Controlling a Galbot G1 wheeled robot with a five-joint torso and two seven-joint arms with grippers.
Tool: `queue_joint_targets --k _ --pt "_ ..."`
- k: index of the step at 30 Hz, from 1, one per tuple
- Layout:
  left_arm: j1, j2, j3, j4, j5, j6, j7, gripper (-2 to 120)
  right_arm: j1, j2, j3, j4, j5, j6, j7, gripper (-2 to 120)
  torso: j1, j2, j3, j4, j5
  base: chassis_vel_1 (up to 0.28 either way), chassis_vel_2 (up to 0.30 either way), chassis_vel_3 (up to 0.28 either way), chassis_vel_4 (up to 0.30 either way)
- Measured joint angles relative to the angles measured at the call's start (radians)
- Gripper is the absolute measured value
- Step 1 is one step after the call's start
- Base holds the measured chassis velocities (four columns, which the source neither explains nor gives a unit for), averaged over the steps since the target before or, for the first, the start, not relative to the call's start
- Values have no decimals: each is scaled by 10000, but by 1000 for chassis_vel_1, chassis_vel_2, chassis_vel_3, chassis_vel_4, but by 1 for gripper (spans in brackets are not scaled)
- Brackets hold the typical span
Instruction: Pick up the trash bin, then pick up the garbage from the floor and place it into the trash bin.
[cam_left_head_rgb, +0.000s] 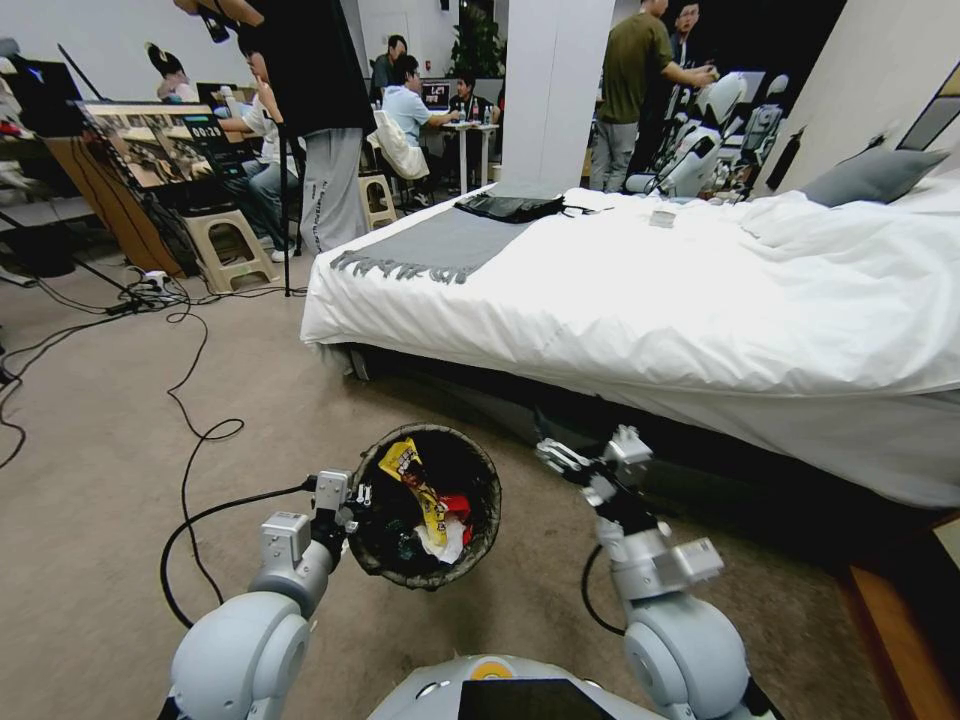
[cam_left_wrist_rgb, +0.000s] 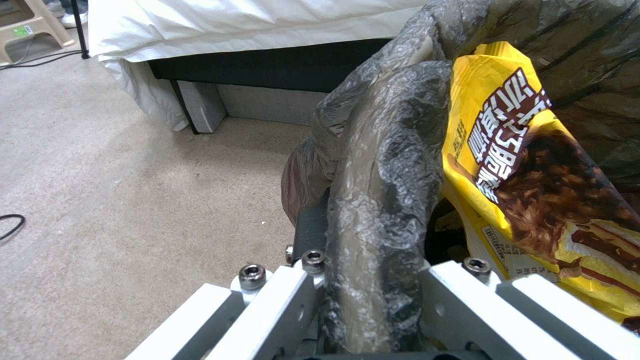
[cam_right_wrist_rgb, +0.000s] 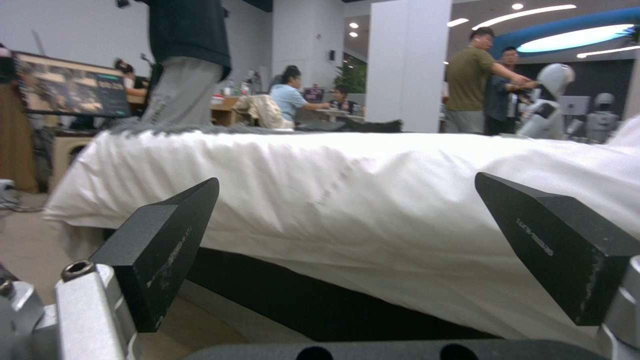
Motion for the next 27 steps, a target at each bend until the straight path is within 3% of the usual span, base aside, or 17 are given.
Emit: queue_joint_targets --k 8,27 --pt "58 -29 -22 -2 51 8 13 1 -737 195 649 -548 -11 885 -225 100 0 0 0 1 0 0 0 0 0" --pt "41 -94 -6 -14 206 247 43 1 -759 193 417 -842 25 867 -185 100 0 0 1 1 0 1 2 3 3"
